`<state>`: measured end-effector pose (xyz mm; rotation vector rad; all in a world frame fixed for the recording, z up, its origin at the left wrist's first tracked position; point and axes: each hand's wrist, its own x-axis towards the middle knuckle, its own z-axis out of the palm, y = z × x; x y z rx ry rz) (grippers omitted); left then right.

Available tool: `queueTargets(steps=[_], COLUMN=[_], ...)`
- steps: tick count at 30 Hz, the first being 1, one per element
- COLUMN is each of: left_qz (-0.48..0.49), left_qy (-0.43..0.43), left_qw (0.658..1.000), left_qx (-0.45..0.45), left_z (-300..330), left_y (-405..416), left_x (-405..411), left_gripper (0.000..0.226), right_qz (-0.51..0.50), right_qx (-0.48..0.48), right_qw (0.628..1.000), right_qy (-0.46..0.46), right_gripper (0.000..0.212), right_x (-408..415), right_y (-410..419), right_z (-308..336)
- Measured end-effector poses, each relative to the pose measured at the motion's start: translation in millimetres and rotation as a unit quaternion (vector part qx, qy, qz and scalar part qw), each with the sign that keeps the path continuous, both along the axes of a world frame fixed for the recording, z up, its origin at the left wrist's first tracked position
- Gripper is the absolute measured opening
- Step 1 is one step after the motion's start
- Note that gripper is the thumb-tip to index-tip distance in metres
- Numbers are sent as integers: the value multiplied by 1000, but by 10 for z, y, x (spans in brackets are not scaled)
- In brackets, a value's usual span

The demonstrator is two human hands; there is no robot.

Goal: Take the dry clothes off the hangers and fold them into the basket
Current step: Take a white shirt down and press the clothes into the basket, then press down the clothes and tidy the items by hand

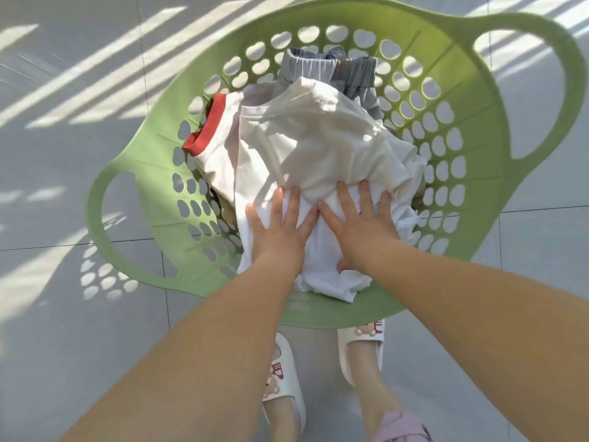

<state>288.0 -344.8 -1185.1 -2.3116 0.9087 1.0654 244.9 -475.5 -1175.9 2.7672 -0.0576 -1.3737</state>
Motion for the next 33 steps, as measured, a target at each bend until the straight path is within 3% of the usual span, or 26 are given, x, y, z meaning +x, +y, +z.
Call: queueTargets(steps=[3, 5, 9, 11, 20, 27, 33], left_qz=[16, 29, 58, 80, 215, 206, 187], left_qy=[40, 61, 49, 45, -33, -142, -218], left_qw=[999, 998, 993, 984, 907, 854, 798], left_qx=[12, 3, -93, -154, -361, -456, -529], left_z=[157, 375, 1075, 1448, 3483, 5141, 6376], left_y=[-35, -62, -112, -148, -192, -176, -8], left_x=[67, 141, 274, 322, 700, 802, 805], left_gripper=[97, 87, 65, 55, 38, 22, 24], right_qz=[-4, -4, 4, -4, -56, -86, -67], right_qx=[7, 14, 53, 77, 105, 140, 188], right_qw=[999, 998, 998, 994, 955, 908, 860], right_qy=[48, 60, -29, -78, -273, -387, -470], right_gripper=[103, 87, 41, 31, 24, 25, 25], right_x=[91, 164, 294, 365, 797, 887, 921], right_y=[-17, -32, -53, -42, -40, 53, 104], right_z=[159, 385, 1078, 1446, 3490, 5037, 6305])
